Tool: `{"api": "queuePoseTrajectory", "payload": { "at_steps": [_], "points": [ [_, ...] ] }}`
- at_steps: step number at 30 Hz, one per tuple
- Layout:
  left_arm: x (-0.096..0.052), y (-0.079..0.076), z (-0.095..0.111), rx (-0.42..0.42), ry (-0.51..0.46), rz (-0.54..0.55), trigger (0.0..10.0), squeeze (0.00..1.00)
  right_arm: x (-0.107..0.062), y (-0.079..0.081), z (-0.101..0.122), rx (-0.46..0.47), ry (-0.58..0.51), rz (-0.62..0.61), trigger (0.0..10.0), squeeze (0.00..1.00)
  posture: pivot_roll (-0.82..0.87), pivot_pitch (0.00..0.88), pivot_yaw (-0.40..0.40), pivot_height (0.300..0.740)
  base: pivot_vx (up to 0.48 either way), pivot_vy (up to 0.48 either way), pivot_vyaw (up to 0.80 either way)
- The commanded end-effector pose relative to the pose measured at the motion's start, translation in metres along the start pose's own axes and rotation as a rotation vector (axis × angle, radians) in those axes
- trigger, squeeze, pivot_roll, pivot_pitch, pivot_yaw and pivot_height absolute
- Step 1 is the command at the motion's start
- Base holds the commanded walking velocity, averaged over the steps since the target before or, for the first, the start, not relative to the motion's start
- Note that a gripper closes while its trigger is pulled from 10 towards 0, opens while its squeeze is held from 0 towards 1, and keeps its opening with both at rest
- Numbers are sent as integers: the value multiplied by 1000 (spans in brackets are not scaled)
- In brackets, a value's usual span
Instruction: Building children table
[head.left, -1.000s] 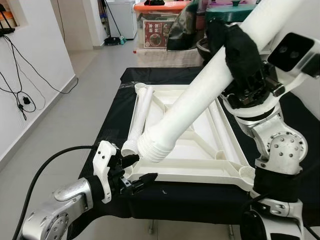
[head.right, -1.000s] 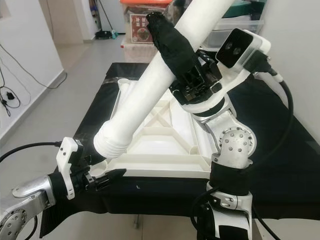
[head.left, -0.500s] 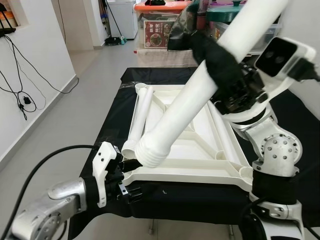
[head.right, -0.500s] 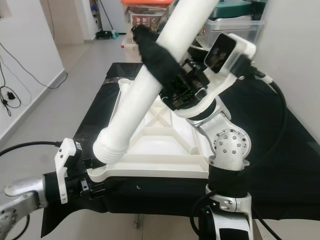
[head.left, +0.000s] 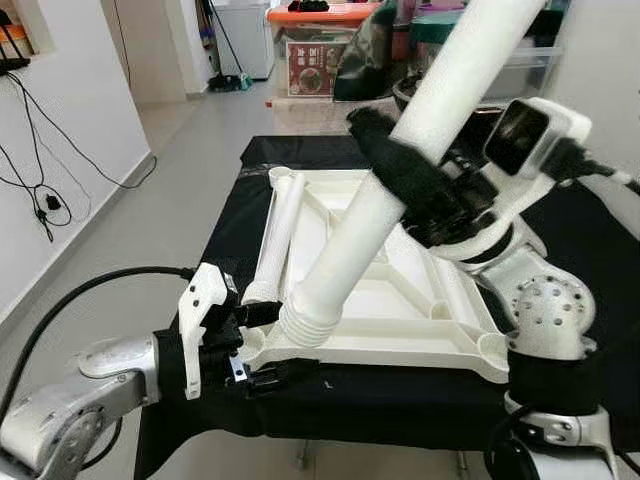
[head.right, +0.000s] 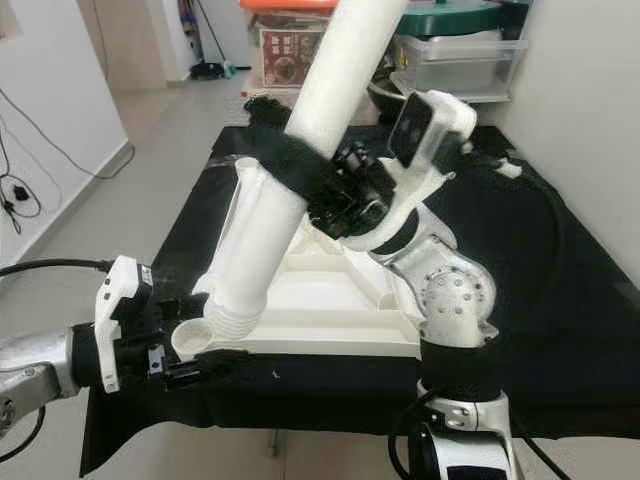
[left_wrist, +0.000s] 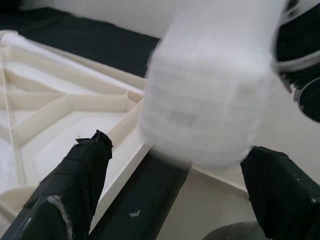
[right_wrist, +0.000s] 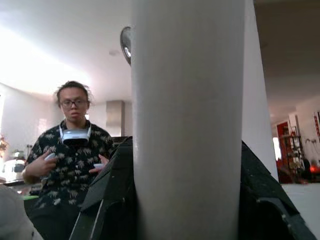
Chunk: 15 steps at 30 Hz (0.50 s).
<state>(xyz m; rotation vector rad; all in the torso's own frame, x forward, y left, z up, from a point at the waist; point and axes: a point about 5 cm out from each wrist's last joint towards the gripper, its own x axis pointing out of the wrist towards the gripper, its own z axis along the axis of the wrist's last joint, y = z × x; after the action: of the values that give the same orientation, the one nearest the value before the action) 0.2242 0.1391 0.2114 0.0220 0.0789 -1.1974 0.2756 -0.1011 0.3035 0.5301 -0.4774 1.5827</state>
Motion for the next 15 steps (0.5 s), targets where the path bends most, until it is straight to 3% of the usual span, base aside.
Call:
{"api": "queuePoseTrajectory", "payload": {
  "at_steps": [1,15],
  "points": [
    [1,-3,2,8,19,-32,10000,0,4,-1,-7,-5,28,1,0,0,76,0,21,740,0,0,0],
    [11,1,-9,-17,63,-91,10000,0,8,4,-14,6,24,27,0,0,50,0,40,740,0,0,0]
  ]
}}
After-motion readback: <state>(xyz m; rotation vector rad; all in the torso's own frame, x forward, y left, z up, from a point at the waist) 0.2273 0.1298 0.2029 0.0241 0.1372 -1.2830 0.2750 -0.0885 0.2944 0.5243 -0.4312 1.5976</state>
